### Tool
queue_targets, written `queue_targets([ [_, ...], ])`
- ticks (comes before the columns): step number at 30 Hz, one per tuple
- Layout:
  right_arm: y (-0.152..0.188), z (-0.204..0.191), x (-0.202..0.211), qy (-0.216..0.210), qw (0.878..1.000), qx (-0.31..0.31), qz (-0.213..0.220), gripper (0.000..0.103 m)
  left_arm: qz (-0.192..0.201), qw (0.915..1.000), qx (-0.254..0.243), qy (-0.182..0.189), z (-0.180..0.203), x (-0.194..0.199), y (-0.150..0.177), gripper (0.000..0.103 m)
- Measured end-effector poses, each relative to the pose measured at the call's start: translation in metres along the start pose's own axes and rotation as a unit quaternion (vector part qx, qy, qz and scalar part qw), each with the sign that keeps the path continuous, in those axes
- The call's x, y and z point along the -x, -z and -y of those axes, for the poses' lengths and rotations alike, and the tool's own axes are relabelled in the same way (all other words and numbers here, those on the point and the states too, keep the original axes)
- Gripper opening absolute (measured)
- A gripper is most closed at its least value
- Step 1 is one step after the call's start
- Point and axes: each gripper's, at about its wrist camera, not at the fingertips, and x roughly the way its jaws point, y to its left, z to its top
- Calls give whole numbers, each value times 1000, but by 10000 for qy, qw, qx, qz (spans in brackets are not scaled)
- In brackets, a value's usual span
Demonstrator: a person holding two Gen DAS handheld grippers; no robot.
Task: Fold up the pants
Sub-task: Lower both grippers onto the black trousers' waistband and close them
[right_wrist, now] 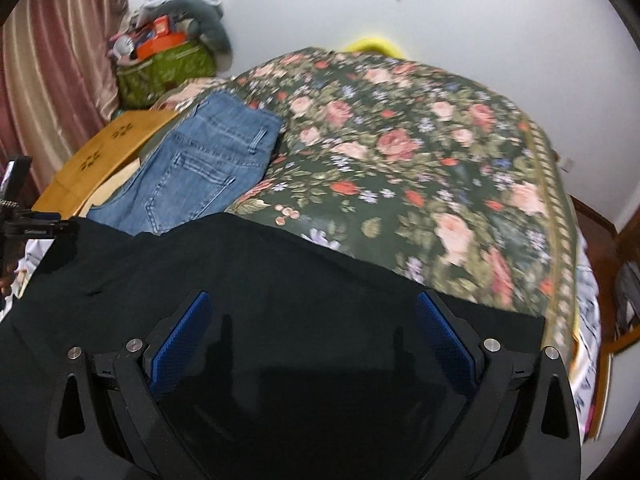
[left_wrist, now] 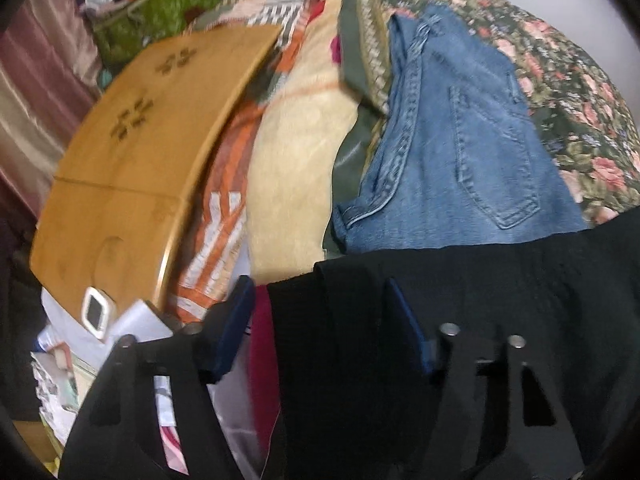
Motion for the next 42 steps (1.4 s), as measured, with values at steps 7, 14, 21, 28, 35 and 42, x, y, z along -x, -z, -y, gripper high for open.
queue_targets([
  [7,-17,-5,-40,-28,9994,298,-186,89,-63,9993,-4,357,5,-9,5,35],
  [14,-15,-14,-50,-277,9993,219,-142,73,126,9977,-668,41,24,8,14,16],
  [21,-12,-30,-41,-150,9984,534,-111,23,633,9964,-548,-99,22,45,6,11],
  [28,-12,-25,-13,277,9993,168,205,5,1345,9896,-482,-140,32,101,-27,10],
  [35,-14,-26,55,263,9975,-38,654,5,1762,9834,-427,28,32,156,-15,10],
  [42,21,-54,113,142,9960,22,881,5,1899,9811,-362,108,20,196,34,10],
])
